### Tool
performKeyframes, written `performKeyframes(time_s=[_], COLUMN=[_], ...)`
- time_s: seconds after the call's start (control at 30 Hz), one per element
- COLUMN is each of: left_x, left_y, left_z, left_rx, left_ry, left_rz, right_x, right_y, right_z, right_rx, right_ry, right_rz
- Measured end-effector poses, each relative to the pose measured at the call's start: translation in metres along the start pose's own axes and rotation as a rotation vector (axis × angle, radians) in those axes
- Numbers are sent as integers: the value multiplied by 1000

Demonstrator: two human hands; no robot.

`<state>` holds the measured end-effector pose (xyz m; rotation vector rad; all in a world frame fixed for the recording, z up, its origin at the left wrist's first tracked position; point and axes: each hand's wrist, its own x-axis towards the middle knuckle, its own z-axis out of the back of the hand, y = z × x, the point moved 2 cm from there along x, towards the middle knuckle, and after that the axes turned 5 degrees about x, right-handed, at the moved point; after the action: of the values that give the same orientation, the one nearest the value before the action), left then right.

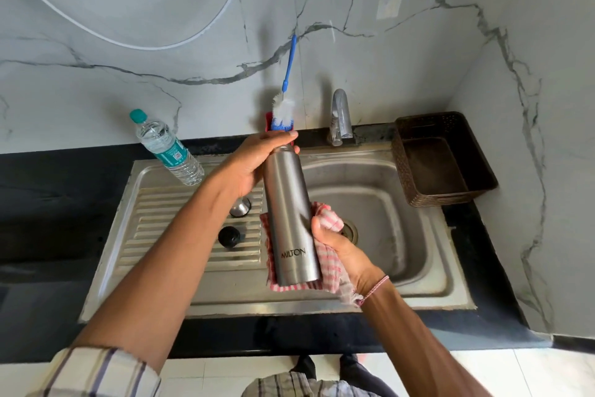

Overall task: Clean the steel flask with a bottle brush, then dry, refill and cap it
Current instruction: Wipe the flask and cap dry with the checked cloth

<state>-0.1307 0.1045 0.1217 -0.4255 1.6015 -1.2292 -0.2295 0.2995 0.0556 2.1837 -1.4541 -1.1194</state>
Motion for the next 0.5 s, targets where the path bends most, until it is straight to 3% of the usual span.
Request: performKeyframes(time_s=[0.03, 0.17, 0.2, 0.27, 0.4, 0.5], left_x=[1, 4, 6, 7, 7, 5], left_y=[1, 8, 9, 9, 7, 1], left_z=[2, -2, -4, -4, 1, 3], left_rx=[83, 158, 156, 123, -65, -205], left_ry=[-72, -193, -212, -224, -168, -110], left_rz=[-8, -10, -13, -4, 63, 6], right_x=[2, 16, 17, 18, 14, 17], right_y=[4, 15, 17, 18, 6, -12], right_z=[-1, -12, -12, -9, 5, 12], right_rx=[-35, -725, -778, -628, -42, 154], right_ry=[5, -123, -147, -107, 66, 101], right_rz=[12, 231, 250, 211, -56, -13])
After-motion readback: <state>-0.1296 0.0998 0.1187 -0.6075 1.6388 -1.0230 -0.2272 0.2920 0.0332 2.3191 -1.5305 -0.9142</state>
